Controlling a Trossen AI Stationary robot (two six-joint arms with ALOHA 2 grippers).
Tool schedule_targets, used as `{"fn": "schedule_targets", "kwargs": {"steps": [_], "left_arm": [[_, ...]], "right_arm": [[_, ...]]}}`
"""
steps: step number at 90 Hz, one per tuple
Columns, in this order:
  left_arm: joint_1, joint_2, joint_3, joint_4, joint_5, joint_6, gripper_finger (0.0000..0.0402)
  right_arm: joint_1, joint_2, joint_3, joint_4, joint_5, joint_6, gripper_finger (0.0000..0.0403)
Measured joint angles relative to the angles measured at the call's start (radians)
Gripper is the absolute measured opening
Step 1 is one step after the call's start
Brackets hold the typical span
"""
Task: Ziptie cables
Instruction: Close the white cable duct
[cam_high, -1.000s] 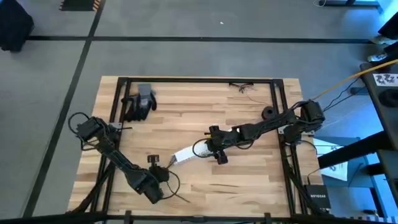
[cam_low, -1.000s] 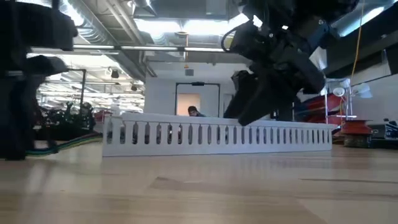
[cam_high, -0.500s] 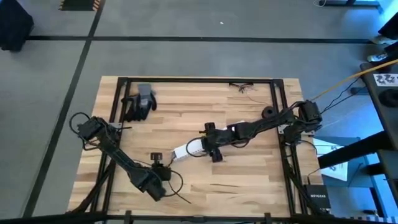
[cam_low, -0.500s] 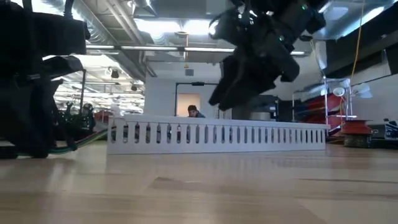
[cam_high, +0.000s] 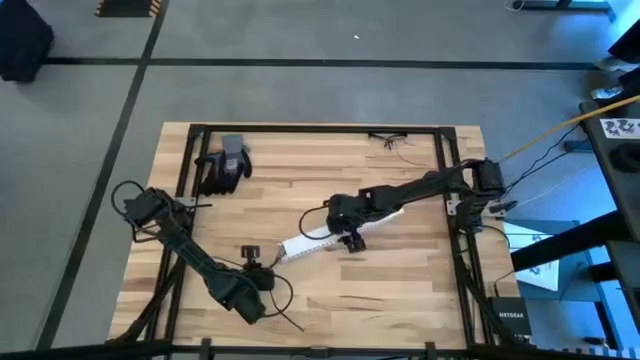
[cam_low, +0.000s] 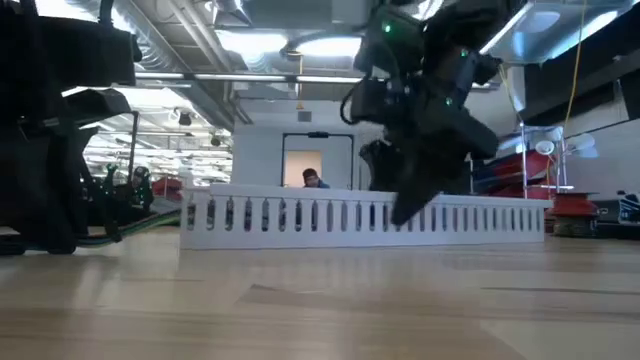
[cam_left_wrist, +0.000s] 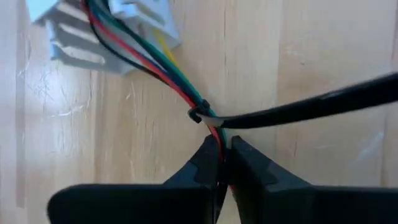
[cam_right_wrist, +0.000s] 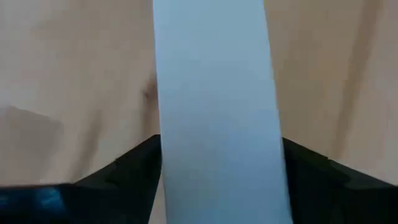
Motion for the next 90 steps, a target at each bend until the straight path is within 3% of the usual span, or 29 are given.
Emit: {"fn": "schedule_targets", "kwargs": {"steps": [10, 21, 40, 53, 80, 90], "left_arm": [[0.001, 0.0, 0.0, 0.0, 0.0, 0.009, 0.0022], [0.009, -0.001, -0.002, 0.002, -0.002, 0.055, 0.0022], [0.037, -0.002, 0.001, -0.02, -0.007, 0.182, 0.0021], [0.059, -0.006, 0.002, -0.049, -0.026, 0.16, 0.0018], [0.105, -0.008, 0.027, 0.087, -0.042, 0.163, 0.0017], [0.123, -0.009, 0.065, 0.068, -0.052, 0.166, 0.0016]], "right_arm": [[0.014, 0.012, 0.0, 0.007, 0.043, -0.007, 0.0266], [0.029, 0.016, 0.0, 0.039, 0.042, -0.02, 0.0213], [0.056, 0.056, 0.006, 0.087, 0.035, -0.02, 0.0214], [0.079, 0.066, 0.006, 0.113, 0.038, -0.015, 0.0214], [0.091, 0.07, 0.003, 0.156, 0.043, 0.021, 0.0214], [0.093, 0.07, 0.002, 0.159, 0.046, 0.028, 0.0214]]}}
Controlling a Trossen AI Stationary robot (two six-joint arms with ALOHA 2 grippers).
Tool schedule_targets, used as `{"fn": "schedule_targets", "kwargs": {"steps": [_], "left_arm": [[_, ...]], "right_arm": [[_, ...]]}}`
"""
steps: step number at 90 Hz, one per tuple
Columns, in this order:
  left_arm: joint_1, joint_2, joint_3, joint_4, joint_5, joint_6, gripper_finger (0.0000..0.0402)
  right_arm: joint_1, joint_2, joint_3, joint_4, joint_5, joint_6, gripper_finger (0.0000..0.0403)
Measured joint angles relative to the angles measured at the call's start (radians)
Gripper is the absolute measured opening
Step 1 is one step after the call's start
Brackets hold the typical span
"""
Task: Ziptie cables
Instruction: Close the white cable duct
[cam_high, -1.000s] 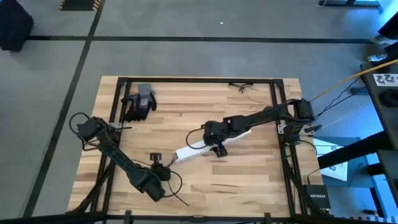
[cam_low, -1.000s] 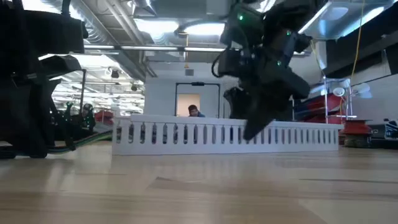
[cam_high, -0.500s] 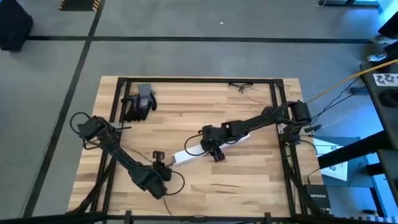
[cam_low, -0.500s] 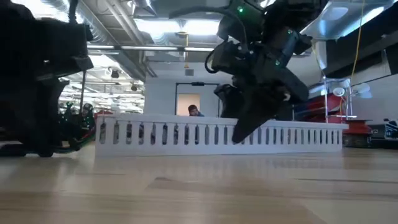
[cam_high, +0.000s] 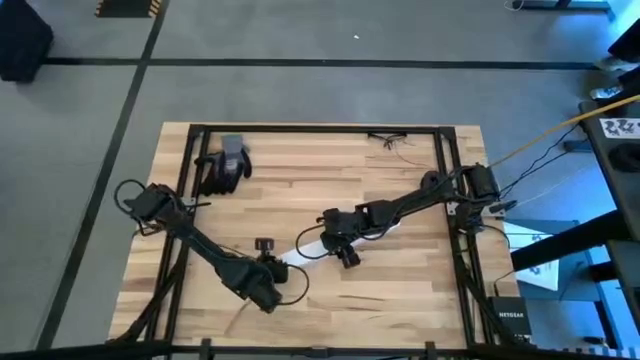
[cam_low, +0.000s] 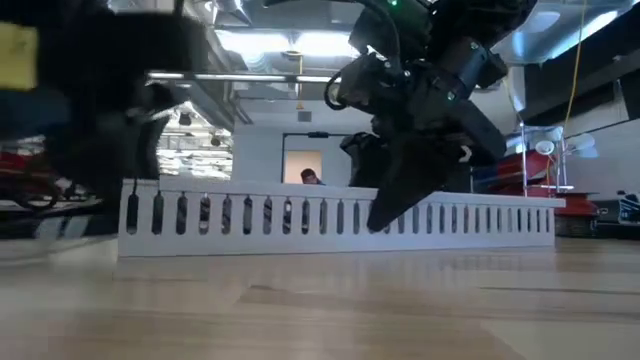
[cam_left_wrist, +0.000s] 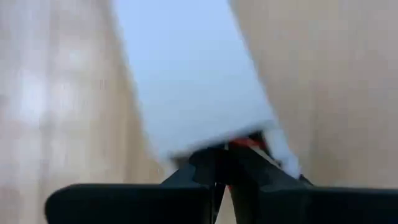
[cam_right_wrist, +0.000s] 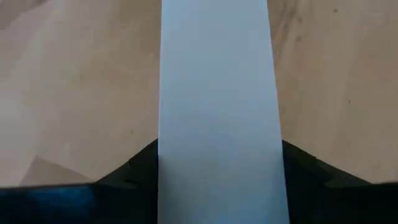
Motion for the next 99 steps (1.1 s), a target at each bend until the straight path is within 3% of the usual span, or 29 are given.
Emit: {"fn": "schedule_targets", "kwargs": {"steps": [27, 44, 52, 74, 99], "left_arm": [[0.031, -0.003, -0.061, 0.166, -0.004, -0.096, 0.0023], [0.034, -0.005, -0.103, 0.203, -0.016, -0.274, 0.0069], [0.035, -0.005, -0.104, 0.204, -0.007, -0.263, 0.0099], [0.013, -0.095, -0.021, 0.01, 0.091, -0.213, 0.0157], [-0.098, -0.17, 0.002, -0.24, 0.055, -0.386, 0.0152]], "right_arm": [[0.012, 0.0, -0.004, 0.008, -0.004, 0.008, 0.0214], [0.012, 0.001, -0.004, 0.019, 0.002, 0.021, 0.0214], [0.012, 0.001, -0.004, 0.023, 0.0, 0.024, 0.0214], [0.011, -0.001, 0.002, 0.052, 0.002, 0.027, 0.0214], [0.01, 0.005, -0.001, 0.055, 0.01, 0.034, 0.0214]]}}
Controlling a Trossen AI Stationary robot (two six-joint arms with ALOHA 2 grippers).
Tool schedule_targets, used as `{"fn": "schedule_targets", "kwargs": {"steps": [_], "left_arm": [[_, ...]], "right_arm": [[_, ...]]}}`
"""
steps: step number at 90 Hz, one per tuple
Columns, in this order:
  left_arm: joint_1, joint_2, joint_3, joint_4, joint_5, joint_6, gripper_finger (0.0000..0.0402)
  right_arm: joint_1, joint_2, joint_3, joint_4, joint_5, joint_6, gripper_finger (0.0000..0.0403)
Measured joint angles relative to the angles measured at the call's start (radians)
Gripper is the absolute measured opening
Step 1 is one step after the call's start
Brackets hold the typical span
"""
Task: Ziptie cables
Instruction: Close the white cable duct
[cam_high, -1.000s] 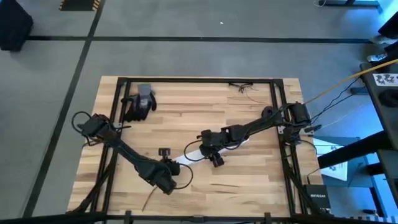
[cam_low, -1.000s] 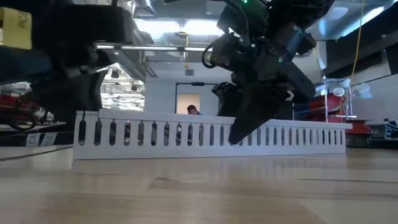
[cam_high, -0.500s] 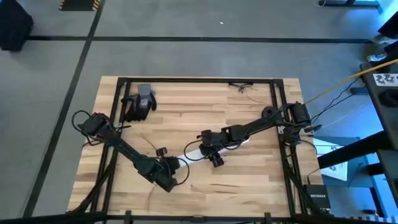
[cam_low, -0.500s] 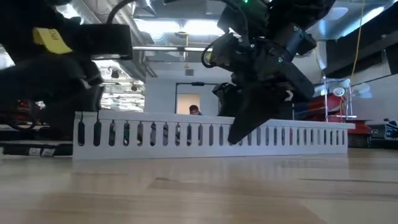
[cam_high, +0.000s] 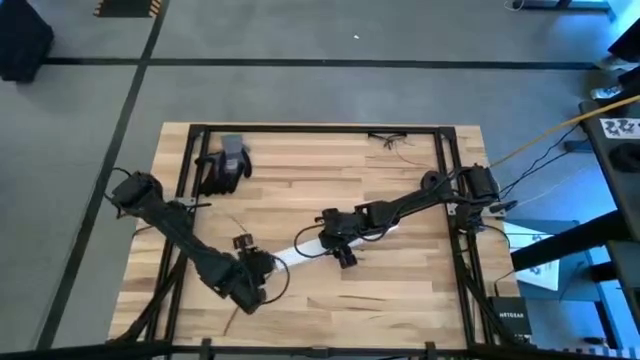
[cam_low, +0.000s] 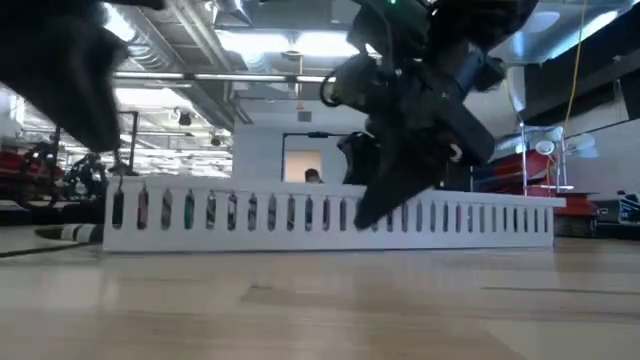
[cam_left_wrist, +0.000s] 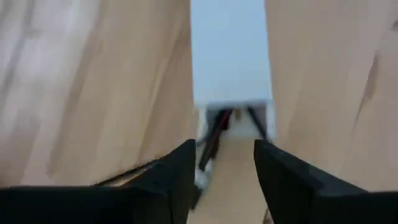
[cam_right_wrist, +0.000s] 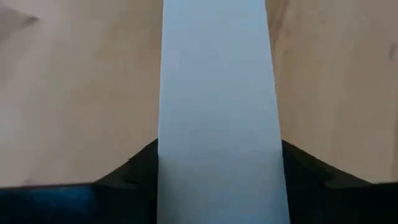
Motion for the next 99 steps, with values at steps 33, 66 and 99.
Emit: {"fn": "schedule_targets", "kwargs": {"steps": [33, 66, 99], "left_arm": [[-0.113, 0.007, -0.097, -0.006, -0.061, -0.151, 0.0143], [-0.032, 0.013, -0.308, 0.312, -0.082, 0.05, 0.0141], [-0.006, 0.012, -0.318, 0.471, 0.002, 0.084, 0.0016]], "right_arm": [[0.0, -0.001, 0.0, -0.005, 0.007, 0.001, 0.0214], [0.0, -0.002, 0.0, -0.006, 0.007, 0.002, 0.0214], [0.0, -0.004, 0.0, -0.012, 0.008, -0.004, 0.0214]]}}
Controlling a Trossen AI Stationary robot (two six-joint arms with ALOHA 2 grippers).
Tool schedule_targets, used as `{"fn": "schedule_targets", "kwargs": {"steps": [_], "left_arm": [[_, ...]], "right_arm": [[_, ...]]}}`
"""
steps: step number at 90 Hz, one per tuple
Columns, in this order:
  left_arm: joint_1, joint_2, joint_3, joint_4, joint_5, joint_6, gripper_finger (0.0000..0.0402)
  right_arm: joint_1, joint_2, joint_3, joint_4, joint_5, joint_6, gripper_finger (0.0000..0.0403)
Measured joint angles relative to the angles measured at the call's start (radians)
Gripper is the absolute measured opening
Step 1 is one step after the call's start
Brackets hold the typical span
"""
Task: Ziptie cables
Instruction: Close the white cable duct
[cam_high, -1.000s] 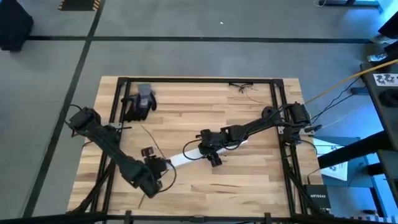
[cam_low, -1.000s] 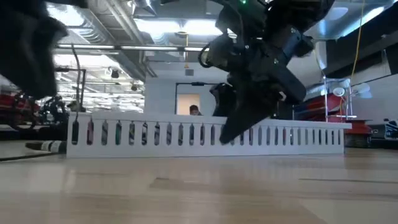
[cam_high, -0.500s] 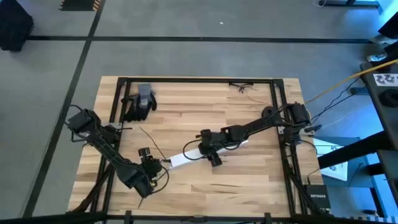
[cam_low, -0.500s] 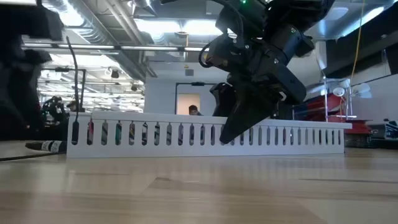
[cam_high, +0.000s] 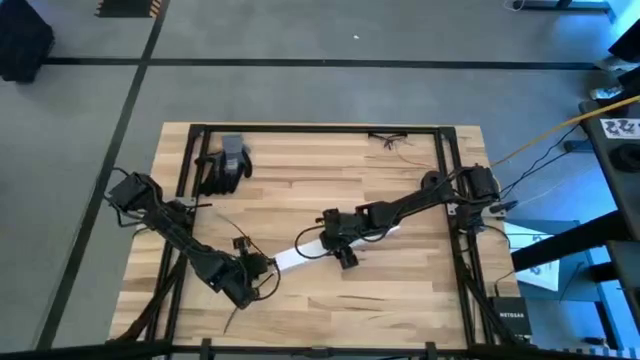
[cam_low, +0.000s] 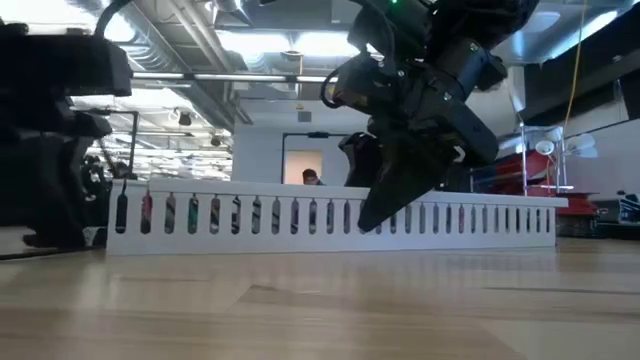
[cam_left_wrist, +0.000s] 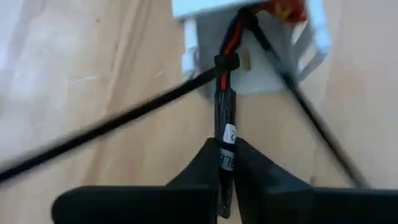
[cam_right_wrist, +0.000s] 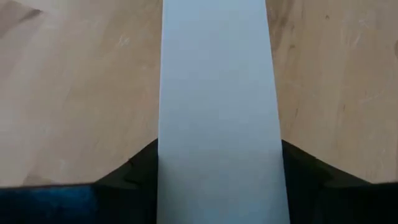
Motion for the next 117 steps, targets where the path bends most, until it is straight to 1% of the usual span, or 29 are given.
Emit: {"fn": "schedule_targets", "kwargs": {"steps": [6, 16, 27, 34, 45, 55, 61, 65, 66, 71, 74, 77, 89, 100, 108, 117], "left_arm": [[0.003, 0.0, 0.005, 0.024, 0.008, -0.017, 0.0013], [0.011, 0.003, 0.01, 0.118, 0.023, -0.005, 0.0009], [0.038, 0.004, 0.008, 0.137, 0.018, 0.018, 0.0009], [0.065, 0.004, 0.008, 0.136, 0.018, 0.047, 0.0009], [0.104, 0.004, 0.008, 0.143, 0.01, 0.138, 0.0009], [0.115, 0.004, 0.011, 0.137, 0.001, 0.192, 0.0009], [0.113, 0.004, 0.036, 0.058, -0.022, 0.191, 0.0008], [0.112, 0.003, 0.05, 0.016, -0.094, 0.171, 0.0006], [0.113, 0.003, 0.057, 0.007, -0.097, 0.164, 0.0006], [0.112, 0.002, 0.066, -0.017, -0.114, 0.158, 0.0005], [0.111, 0.002, 0.067, -0.018, -0.137, 0.164, 0.0005], [0.11, 0.002, 0.068, -0.009, -0.137, 0.167, 0.0005], [0.127, 0.013, 0.043, 0.106, -0.087, 0.198, 0.0004], [0.124, 0.047, -0.014, 0.309, -0.098, 0.227, 0.0006], [0.123, 0.06, -0.055, 0.407, -0.102, 0.214, 0.0022], [0.12, 0.062, -0.073, 0.448, -0.125, 0.174, 0.0048]], "right_arm": [[0.001, 0.0, 0.0, 0.0, 0.001, 0.0, 0.0214], [0.001, 0.0, 0.0, 0.001, 0.003, -0.001, 0.0214], [0.001, 0.004, 0.0, 0.005, 0.0, -0.002, 0.0214], [0.0, 0.013, 0.0, 0.007, -0.003, 0.004, 0.0214], [0.0, 0.014, 0.0, -0.002, -0.002, 0.001, 0.0214], [-0.001, 0.015, 0.0, -0.003, -0.003, 0.001, 0.0214], [-0.001, 0.016, 0.0, -0.004, -0.003, 0.009, 0.0214], [-0.001, 0.018, 0.003, 0.016, -0.006, 0.003, 0.0214], [-0.001, 0.02, 0.006, 0.018, -0.001, 0.011, 0.0214], [-0.001, 0.02, 0.004, 0.019, 0.013, 0.022, 0.0214], [-0.002, 0.019, 0.004, 0.023, 0.004, 0.015, 0.0214], [-0.002, 0.021, 0.004, 0.031, -0.003, 0.006, 0.0214], [0.001, 0.02, 0.001, 0.03, -0.024, 0.002, 0.0214], [0.0, 0.018, -0.002, 0.018, -0.037, -0.009, 0.0214], [0.0, 0.018, -0.002, 0.015, -0.039, -0.008, 0.0214], [0.0, 0.018, -0.002, 0.021, -0.038, -0.005, 0.0214]]}}
